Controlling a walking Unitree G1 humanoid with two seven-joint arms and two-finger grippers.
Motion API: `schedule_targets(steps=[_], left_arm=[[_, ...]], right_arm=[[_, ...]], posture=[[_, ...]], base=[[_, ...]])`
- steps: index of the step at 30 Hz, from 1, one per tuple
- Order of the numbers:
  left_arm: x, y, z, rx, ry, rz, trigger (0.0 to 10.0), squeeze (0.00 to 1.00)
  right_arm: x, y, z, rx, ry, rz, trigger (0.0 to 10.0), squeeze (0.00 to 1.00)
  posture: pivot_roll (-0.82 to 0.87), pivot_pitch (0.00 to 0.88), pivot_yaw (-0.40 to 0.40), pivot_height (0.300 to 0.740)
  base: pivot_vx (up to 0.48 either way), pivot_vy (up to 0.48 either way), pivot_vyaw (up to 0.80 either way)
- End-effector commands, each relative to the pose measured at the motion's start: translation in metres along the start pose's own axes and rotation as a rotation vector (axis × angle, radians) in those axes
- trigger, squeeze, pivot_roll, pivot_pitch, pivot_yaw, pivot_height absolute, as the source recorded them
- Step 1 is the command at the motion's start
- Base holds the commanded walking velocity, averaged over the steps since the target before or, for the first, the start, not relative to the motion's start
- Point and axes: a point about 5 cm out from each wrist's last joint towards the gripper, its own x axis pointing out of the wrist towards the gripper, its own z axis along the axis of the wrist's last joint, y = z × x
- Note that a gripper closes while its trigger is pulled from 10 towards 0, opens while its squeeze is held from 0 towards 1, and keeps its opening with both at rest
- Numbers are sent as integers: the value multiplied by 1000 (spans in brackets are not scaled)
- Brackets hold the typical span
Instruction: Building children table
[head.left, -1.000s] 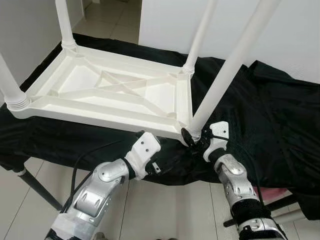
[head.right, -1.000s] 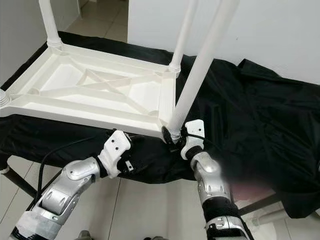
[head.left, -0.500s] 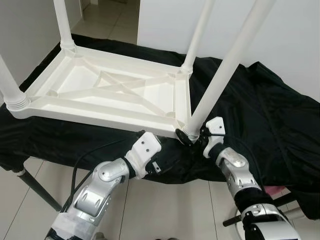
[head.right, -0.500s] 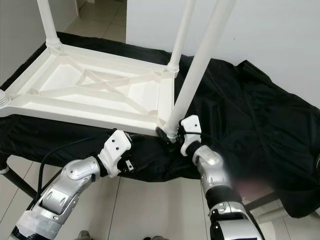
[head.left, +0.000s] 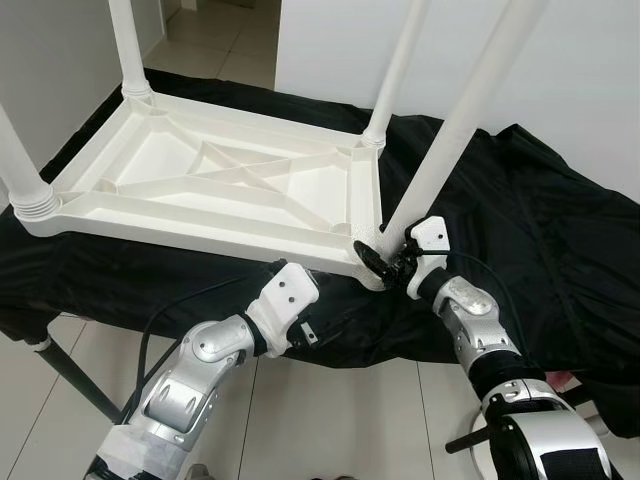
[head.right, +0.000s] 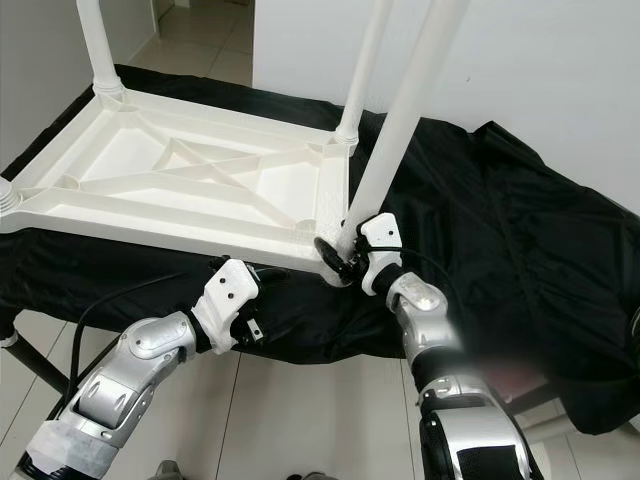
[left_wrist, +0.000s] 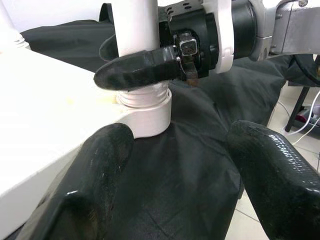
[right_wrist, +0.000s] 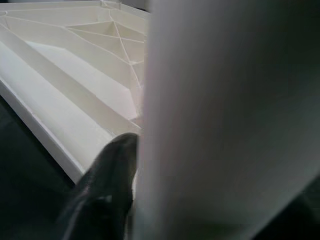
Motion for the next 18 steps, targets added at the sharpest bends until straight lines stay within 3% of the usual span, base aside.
schedule_targets(steps=[1,10,11,18], left_arm=[[1,-1,3,-7,-8,-29,10000,0],[0,-1,3,-13,-7,-23,10000,0],[0,-1,2,-14,-6,-23,10000,0],[0,-1,2,-16,-3,-24,10000,0]], right_arm=[[-2,2,-5,-9,35,35,0,0],[-6,-2,-11,13,50,27,0,0],[-6,-2,-12,32,48,17,10000,0],[-7,-3,-13,71,48,-28,10000,0]], posture=[[113,58,-148,740],[110,67,-148,740],[105,73,-148,740],[102,76,-147,740]], base=[[0,0,0],[0,0,0],[0,0,0],[0,0,0]])
